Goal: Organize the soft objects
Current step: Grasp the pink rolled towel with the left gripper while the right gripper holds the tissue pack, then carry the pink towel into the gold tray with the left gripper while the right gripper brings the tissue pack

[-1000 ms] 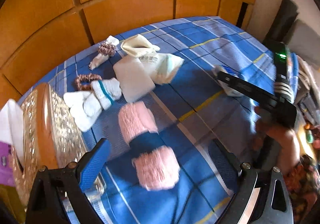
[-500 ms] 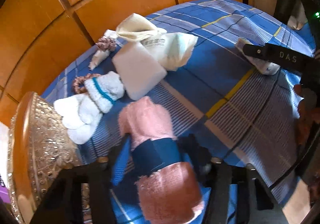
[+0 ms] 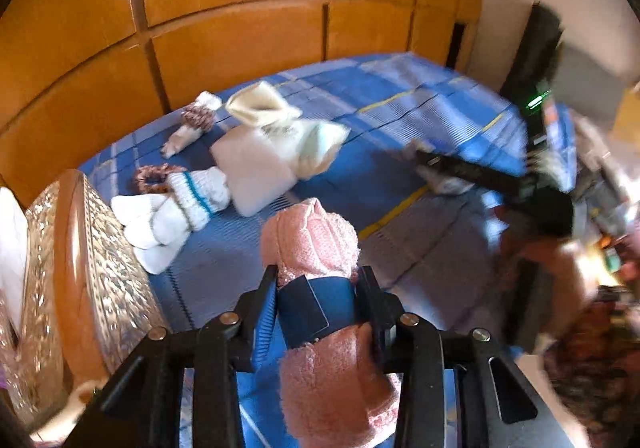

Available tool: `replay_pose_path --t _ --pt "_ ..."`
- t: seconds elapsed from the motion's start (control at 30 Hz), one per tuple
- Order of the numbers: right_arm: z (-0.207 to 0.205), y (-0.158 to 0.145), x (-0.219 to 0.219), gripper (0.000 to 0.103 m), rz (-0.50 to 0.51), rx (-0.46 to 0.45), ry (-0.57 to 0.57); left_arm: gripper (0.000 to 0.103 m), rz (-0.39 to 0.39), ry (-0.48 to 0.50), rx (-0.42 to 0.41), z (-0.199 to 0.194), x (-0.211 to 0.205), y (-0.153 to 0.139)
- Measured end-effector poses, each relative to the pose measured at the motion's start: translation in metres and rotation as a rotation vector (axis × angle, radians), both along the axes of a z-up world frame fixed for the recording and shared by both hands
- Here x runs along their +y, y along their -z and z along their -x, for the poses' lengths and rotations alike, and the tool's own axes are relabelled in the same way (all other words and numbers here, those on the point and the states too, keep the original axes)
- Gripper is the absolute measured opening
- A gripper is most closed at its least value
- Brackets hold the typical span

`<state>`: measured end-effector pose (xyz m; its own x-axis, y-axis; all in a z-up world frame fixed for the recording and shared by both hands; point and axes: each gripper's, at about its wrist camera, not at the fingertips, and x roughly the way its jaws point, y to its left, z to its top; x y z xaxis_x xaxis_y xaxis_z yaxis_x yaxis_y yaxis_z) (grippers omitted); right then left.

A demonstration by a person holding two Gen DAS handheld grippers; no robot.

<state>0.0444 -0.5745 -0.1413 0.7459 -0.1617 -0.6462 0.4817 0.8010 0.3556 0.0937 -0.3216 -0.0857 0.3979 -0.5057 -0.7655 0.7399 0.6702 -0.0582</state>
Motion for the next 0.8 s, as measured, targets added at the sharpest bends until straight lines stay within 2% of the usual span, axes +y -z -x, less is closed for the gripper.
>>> replay_pose_path --t 0.1,0.3,0.5,0.8 --pt "0.000 0.000 0.000 0.053 0.001 0.001 0.000 0.039 0.068 0.030 0.002 0.011 0.007 -0.018" --pt "-0.002 -0.001 0.004 0.053 0.035 0.028 0.004 0.039 0.137 0.020 -0.086 0.031 0.042 -0.064" --pt "-0.006 -0.001 0.009 0.053 0.073 0.064 0.005 0.039 0.189 -0.079 -0.164 0.023 0.100 -0.100" --pt "-0.012 -0.003 0.016 0.053 0.124 0.119 0.007 0.039 0.197 -0.255 -0.205 0.002 0.189 -0.115"
